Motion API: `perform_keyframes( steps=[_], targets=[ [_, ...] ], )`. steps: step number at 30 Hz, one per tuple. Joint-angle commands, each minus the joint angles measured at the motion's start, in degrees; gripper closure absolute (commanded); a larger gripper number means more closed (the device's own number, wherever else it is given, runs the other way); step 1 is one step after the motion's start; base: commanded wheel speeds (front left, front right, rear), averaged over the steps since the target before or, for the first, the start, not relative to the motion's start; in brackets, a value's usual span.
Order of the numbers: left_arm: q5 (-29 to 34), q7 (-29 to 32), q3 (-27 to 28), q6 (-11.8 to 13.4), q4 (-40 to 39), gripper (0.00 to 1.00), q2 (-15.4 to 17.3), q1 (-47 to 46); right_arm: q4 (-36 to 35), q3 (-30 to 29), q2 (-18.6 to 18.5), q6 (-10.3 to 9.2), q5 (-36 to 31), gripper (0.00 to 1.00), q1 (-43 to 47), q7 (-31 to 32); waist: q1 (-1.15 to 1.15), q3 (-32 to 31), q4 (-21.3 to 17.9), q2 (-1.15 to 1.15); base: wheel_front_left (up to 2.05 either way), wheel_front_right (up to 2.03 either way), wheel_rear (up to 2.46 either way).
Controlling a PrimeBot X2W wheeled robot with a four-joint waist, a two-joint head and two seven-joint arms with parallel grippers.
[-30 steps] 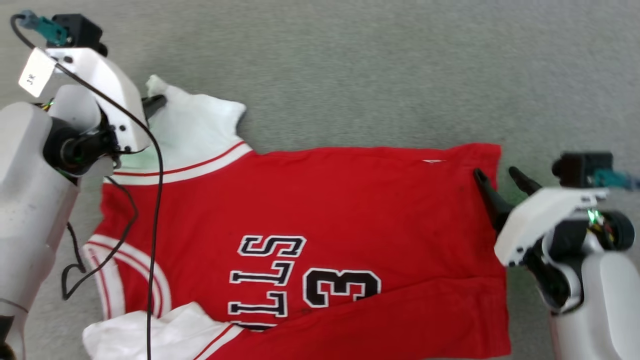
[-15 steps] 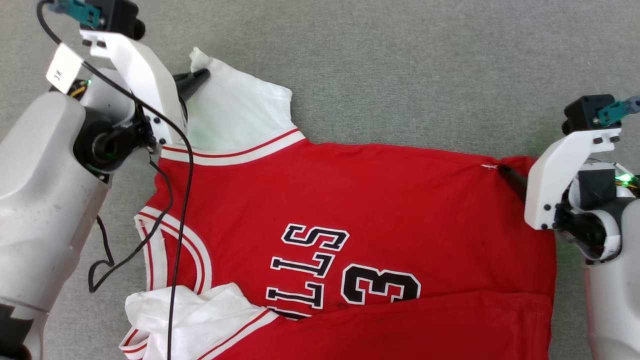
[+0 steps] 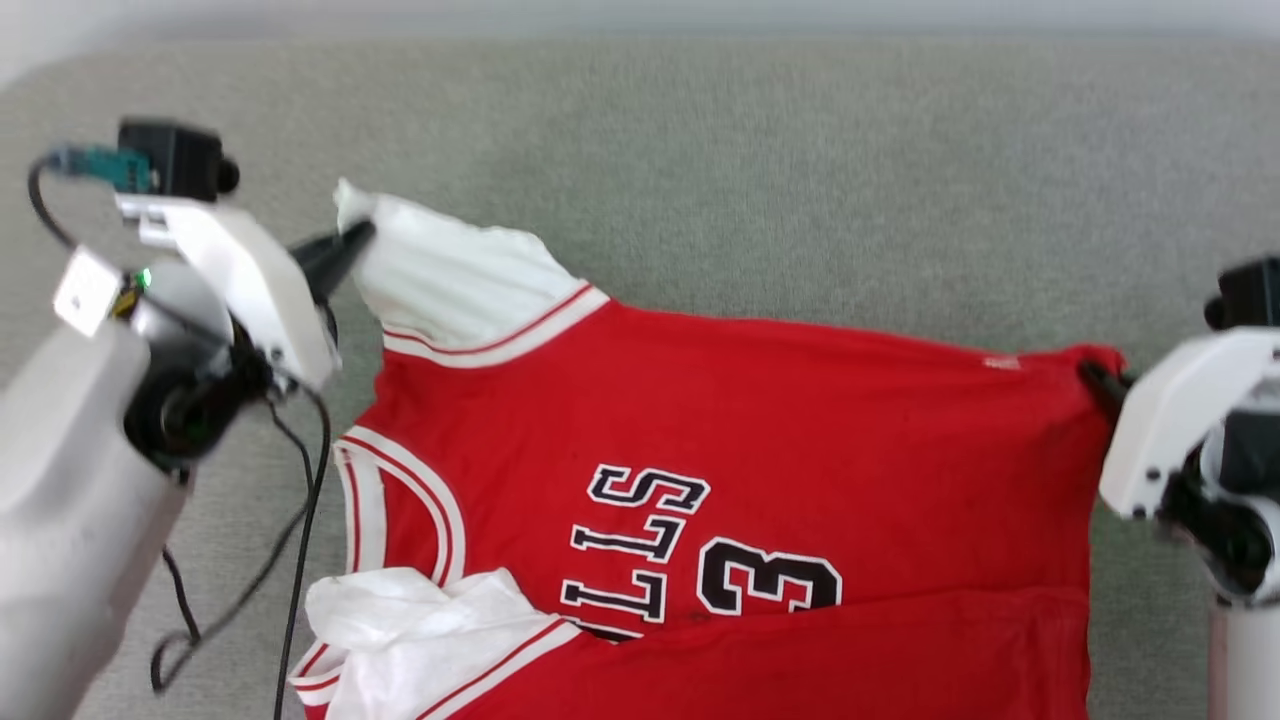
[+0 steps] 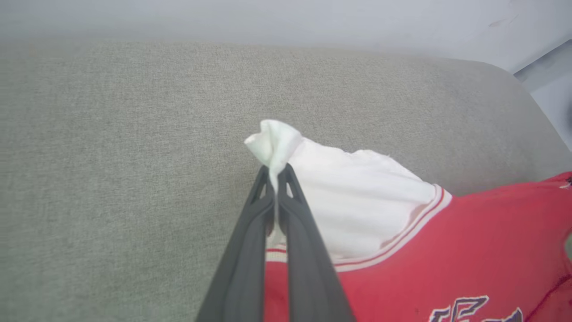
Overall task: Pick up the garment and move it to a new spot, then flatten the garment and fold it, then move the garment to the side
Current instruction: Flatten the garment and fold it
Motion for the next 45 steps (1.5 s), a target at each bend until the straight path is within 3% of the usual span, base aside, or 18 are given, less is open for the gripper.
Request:
perform_keyframes(
  steps=[1,13,21,22,23,24,25,29,36,45],
  targets=[
    [-0.07,-0.63,0.11,0.47,-0.52,1.00,0.44,1.56,-0.41,-0.28,0.13,-0.03,0.13,1.00,1.42,-0.18,0.00,-2.52,0.85,0.00,0.00,0.00,0.00],
    [-3.15,-5.11,-0.83,9.12,-12.96,1.00,3.49,24.47,-2.13,-2.57,2.22,-0.03,4.70,1.00,17.98,-3.04,0.00,-11.05,4.16,0.00,0.00,0.00,0.00],
    [-5.90,-7.06,-2.26,12.54,-16.44,1.00,2.71,36.26,1.68,-3.21,2.57,-0.03,7.14,1.00,24.32,-7.54,0.00,-12.48,3.99,0.00,0.00,0.00,0.00],
    [-6.37,-7.19,-2.58,12.57,-16.31,0.95,2.31,37.34,2.43,-2.84,2.58,-0.03,7.43,1.00,25.00,-8.15,0.00,-12.59,3.88,0.00,0.00,0.00,0.00],
    [-6.67,-7.57,-2.67,12.47,-16.17,0.62,1.88,38.15,3.07,-2.51,2.59,-0.03,7.77,0.73,25.48,-8.80,0.00,-12.67,3.81,0.00,0.00,0.00,0.00],
    [-6.94,-7.95,-2.66,12.41,-15.81,0.05,1.46,38.80,3.80,-2.33,2.57,-0.03,7.86,0.44,26.12,-9.40,0.00,-12.85,3.80,0.00,0.00,0.00,0.00],
    [-7.04,-8.43,-2.73,12.29,-15.39,0.00,1.18,39.32,4.52,-1.92,2.58,-0.03,8.01,0.00,26.76,-10.02,0.00,-12.99,3.76,0.00,0.00,0.00,0.00],
    [-6.12,-11.69,-2.18,12.14,-14.50,0.00,0.03,40.02,5.40,-0.81,2.58,-0.03,9.05,0.00,28.15,-14.50,0.00,-13.47,3.80,0.00,0.00,0.00,0.00],
    [-2.62,-21.22,0.83,13.25,-15.63,0.00,-0.94,38.70,0.81,-0.67,2.58,-0.03,7.78,0.00,29.07,-21.16,0.00,-15.34,3.76,0.00,0.00,0.00,0.00],
    [6.15,-30.13,2.69,16.29,-20.17,0.00,-0.93,35.24,-5.73,-3.62,2.58,-0.03,1.41,0.00,28.23,-13.38,0.00,-16.55,4.01,0.00,0.00,0.00,0.00]
  ],
)
